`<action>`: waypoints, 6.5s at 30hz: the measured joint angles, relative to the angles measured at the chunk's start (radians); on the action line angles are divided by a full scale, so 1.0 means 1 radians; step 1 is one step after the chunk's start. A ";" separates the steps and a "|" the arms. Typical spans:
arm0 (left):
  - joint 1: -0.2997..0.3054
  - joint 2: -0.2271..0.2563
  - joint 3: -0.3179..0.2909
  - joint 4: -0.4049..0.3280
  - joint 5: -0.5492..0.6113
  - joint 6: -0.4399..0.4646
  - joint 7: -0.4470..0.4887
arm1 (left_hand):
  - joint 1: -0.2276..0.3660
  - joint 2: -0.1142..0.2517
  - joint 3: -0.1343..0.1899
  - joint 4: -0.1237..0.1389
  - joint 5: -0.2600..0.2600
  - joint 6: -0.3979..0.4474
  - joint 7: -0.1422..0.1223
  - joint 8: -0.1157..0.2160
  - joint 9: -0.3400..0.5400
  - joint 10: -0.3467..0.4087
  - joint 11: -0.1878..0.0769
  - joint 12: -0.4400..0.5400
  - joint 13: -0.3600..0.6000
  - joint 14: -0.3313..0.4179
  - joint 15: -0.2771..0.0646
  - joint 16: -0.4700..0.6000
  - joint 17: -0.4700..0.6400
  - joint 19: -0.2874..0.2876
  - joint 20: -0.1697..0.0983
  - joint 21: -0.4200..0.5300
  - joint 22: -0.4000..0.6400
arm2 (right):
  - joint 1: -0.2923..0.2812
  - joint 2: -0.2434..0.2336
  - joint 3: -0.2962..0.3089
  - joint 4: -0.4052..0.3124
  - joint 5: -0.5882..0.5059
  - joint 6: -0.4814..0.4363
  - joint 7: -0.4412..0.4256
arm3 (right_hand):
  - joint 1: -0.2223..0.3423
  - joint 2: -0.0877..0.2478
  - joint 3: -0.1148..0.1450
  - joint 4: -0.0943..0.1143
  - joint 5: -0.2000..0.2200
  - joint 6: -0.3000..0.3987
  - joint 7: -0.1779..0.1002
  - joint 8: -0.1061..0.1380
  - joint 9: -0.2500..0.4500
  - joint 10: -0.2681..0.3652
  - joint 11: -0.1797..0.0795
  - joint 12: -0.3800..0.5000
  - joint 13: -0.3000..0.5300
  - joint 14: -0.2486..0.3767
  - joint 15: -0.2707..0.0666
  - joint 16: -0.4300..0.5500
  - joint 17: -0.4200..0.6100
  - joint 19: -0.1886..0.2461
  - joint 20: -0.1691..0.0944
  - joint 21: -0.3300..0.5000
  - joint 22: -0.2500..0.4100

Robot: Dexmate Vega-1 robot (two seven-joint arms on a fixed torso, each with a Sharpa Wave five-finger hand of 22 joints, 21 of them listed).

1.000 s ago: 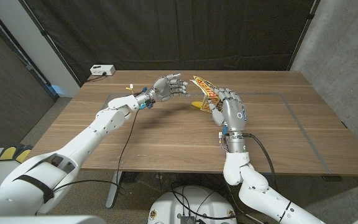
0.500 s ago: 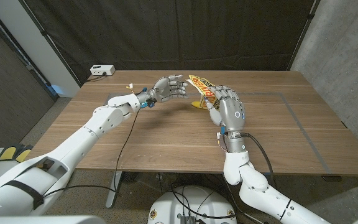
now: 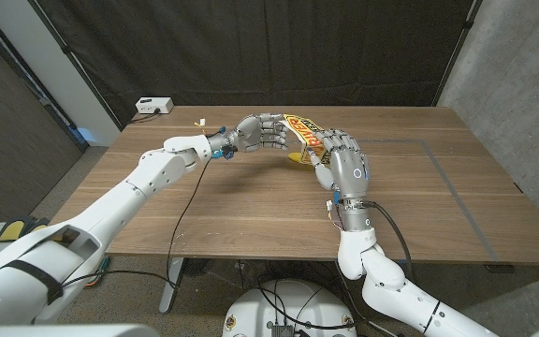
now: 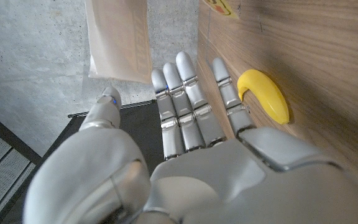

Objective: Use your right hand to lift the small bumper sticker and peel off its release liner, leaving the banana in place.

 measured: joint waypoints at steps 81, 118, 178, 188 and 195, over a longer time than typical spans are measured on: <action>0.004 0.006 0.009 -0.113 0.092 -0.050 0.121 | 0.447 0.245 -0.014 0.014 0.263 0.062 -0.014 -0.041 0.072 -0.060 -0.016 0.264 0.447 -0.163 0.027 0.200 0.479 -0.199 -0.043 0.276 -0.009 | -0.050 -0.124 0.148 -0.142 0.416 0.184 0.420 | -0.324 -0.090 -0.165 0.129 0.016 -0.250 0.079 -0.092 0.007 -0.249 0.070 -0.121 0.003 -0.145 0.002 -0.096 0.016 -0.158 0.112 -0.041 0.000; -0.053 -0.003 0.066 -0.086 0.192 -0.088 0.130 | 0.460 0.244 -0.059 0.012 0.293 0.035 0.006 -0.039 0.140 -0.027 0.006 0.215 0.343 -0.157 0.032 0.200 0.460 -0.220 -0.041 0.386 -0.037 | -0.052 -0.025 0.196 -0.106 0.528 0.333 0.423 | -0.363 -0.075 -0.202 0.127 0.041 -0.234 0.116 -0.081 0.005 -0.204 0.100 -0.093 0.019 -0.049 0.001 -0.026 0.087 -0.123 0.109 -0.020 0.014; -0.131 0.004 0.142 -0.104 0.303 -0.099 0.030 | 0.479 0.252 -0.058 0.000 0.194 0.045 -0.003 -0.039 0.142 -0.006 0.002 0.220 0.315 -0.119 0.023 0.188 0.437 -0.231 -0.053 0.462 -0.097 | 0.018 0.176 0.092 -0.070 0.416 0.120 0.215 | -0.270 -0.019 -0.216 0.054 0.040 0.348 0.182 0.040 0.028 0.432 0.125 0.239 0.157 0.470 -0.037 0.262 0.298 0.131 0.116 0.134 0.023; -0.141 -0.007 0.149 -0.086 0.312 -0.128 0.003 | 0.474 0.247 -0.055 0.003 0.194 0.044 -0.003 -0.039 0.142 -0.009 0.000 0.228 0.322 -0.123 0.027 0.181 0.442 -0.239 -0.054 0.469 -0.103 | 0.043 0.216 0.074 -0.005 0.380 0.115 0.098 | -0.149 0.014 -0.164 -0.010 0.016 0.378 0.173 0.095 0.089 0.461 0.096 0.355 0.276 0.637 -0.086 0.281 0.323 0.295 0.066 0.219 0.021; -0.146 -0.016 0.151 -0.070 0.315 -0.146 -0.013 | 0.474 0.247 -0.052 0.002 0.194 0.044 -0.003 -0.039 0.142 -0.012 -0.003 0.228 0.319 -0.123 0.027 0.181 0.442 -0.239 -0.054 0.477 -0.106 | 0.056 0.237 0.071 0.042 0.369 0.140 0.028 | -0.052 0.058 -0.098 -0.036 0.004 0.410 0.166 0.144 0.119 0.491 0.077 0.410 0.329 0.690 -0.104 0.293 0.358 0.310 0.059 0.247 0.022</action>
